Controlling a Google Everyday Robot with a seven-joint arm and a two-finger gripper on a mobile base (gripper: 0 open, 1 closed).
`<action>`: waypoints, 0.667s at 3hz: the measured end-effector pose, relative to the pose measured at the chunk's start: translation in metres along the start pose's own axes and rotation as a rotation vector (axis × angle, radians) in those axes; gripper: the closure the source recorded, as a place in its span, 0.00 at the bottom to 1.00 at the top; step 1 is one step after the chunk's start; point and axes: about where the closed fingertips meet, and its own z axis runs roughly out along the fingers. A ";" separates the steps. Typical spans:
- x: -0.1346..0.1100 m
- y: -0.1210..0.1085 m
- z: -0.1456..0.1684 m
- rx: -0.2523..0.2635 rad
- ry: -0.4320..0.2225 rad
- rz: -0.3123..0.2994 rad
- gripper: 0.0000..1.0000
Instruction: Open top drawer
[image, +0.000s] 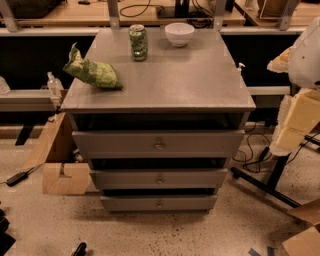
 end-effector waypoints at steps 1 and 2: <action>0.000 0.000 0.000 0.000 0.000 0.000 0.00; -0.004 -0.005 0.020 0.010 -0.029 -0.009 0.00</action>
Offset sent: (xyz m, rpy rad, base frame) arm 0.0312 0.0134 -0.0520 0.0609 -0.0314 0.0390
